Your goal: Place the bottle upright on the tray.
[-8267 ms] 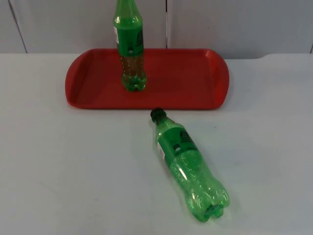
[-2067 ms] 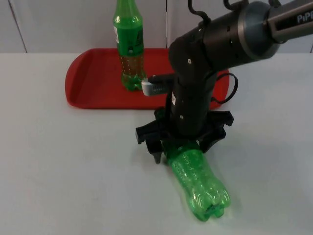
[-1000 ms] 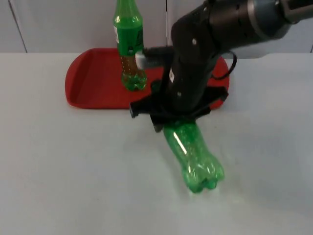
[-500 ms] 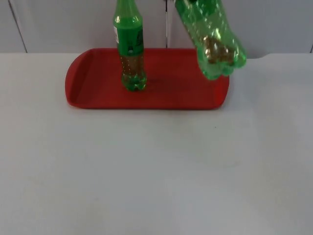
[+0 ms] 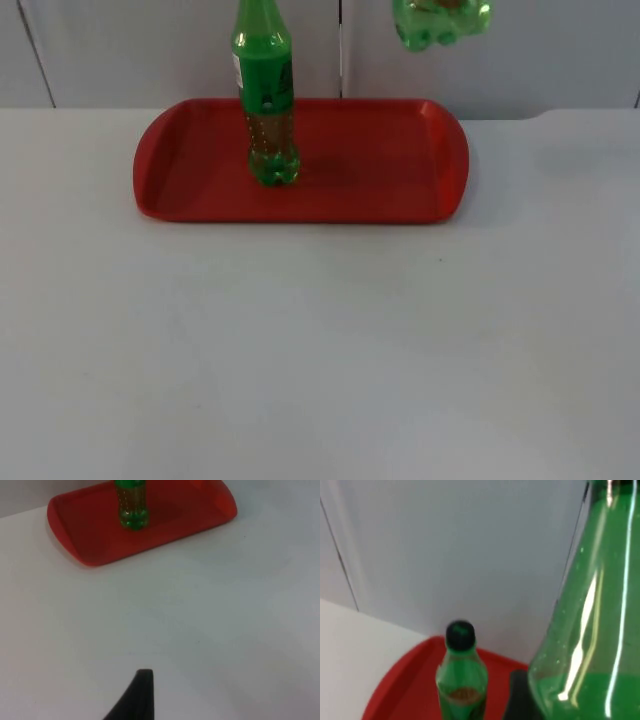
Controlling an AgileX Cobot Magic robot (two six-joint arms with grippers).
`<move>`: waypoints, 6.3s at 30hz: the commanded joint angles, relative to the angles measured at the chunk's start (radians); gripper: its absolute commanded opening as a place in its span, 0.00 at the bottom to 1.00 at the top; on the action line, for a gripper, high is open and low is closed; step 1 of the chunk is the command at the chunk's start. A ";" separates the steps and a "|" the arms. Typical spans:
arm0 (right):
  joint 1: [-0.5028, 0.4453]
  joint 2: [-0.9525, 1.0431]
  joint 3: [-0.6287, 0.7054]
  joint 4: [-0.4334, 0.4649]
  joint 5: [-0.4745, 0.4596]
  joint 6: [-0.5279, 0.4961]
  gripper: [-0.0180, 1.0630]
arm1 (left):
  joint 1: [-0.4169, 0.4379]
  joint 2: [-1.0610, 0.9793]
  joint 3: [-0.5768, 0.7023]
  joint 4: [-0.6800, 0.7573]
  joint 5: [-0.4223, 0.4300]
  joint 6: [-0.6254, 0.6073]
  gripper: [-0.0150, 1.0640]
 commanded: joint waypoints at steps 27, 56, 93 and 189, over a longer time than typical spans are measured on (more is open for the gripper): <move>-0.351 -0.011 0.221 0.325 -0.916 -0.458 0.02 | -0.006 -0.003 0.005 0.012 -0.012 -0.001 0.99; -0.357 0.330 0.203 0.768 -1.244 -0.840 0.02 | -0.006 -0.003 0.005 0.012 -0.012 -0.001 0.99; -0.357 0.783 -0.171 0.813 -1.489 -0.846 0.02 | -0.006 -0.003 0.005 0.014 -0.012 -0.001 0.99; -0.354 0.799 -0.171 0.652 -1.222 -0.783 0.99 | -0.006 -0.003 0.005 0.026 -0.012 -0.005 0.99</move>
